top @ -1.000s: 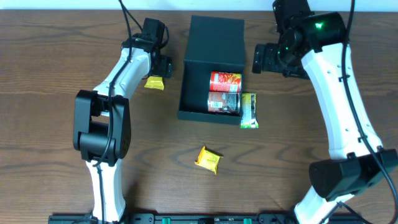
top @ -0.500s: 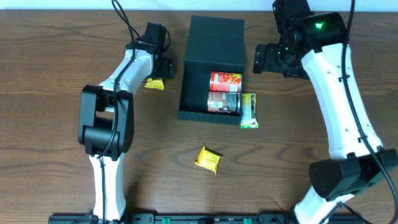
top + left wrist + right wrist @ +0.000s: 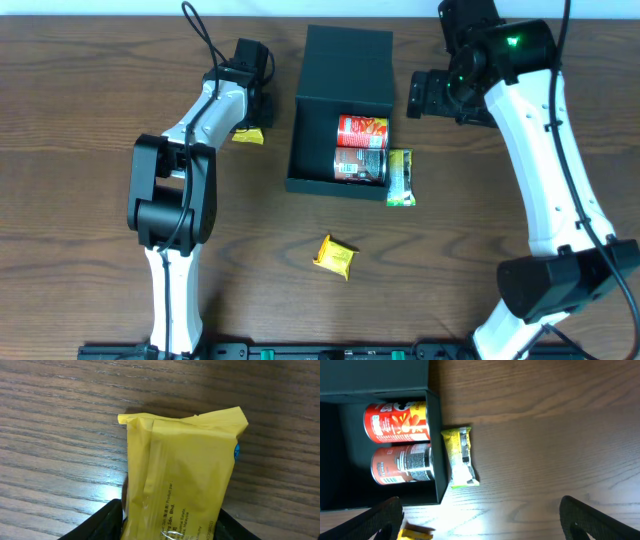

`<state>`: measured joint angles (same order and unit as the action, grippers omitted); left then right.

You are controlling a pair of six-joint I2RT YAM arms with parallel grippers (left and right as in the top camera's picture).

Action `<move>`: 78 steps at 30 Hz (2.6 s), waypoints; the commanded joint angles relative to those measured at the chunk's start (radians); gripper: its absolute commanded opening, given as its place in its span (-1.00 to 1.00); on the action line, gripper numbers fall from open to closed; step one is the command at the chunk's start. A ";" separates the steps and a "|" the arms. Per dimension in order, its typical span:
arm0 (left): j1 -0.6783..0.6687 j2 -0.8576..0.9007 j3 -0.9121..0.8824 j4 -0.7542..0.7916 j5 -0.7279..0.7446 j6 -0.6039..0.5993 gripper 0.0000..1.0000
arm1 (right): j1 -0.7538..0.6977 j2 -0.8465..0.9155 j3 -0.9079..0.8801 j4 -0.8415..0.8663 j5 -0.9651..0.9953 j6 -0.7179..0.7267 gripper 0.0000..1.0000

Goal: Pack container
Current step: 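Grasp the yellow snack bar left of the box with the left gripper, then carry the yellow bar into the box beside the cans and release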

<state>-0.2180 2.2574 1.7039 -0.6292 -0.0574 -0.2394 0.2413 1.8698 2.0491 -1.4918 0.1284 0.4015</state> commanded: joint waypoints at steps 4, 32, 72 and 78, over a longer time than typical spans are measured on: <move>0.001 0.014 -0.001 -0.010 -0.001 -0.005 -0.04 | 0.000 0.000 0.008 -0.001 0.014 0.013 0.99; -0.016 -0.201 0.016 -0.185 -0.002 -0.005 -0.17 | 0.000 0.000 0.008 0.015 0.014 0.012 0.98; -0.287 -0.188 0.014 -0.098 0.007 -0.044 -0.19 | 0.000 0.000 0.008 0.014 0.014 0.008 0.99; -0.315 -0.146 0.014 -0.109 0.026 -0.080 -0.21 | 0.000 0.000 0.008 0.009 0.014 0.008 0.98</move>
<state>-0.5209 2.0834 1.7042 -0.7330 -0.0471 -0.2947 0.2413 1.8698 2.0491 -1.4776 0.1287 0.4015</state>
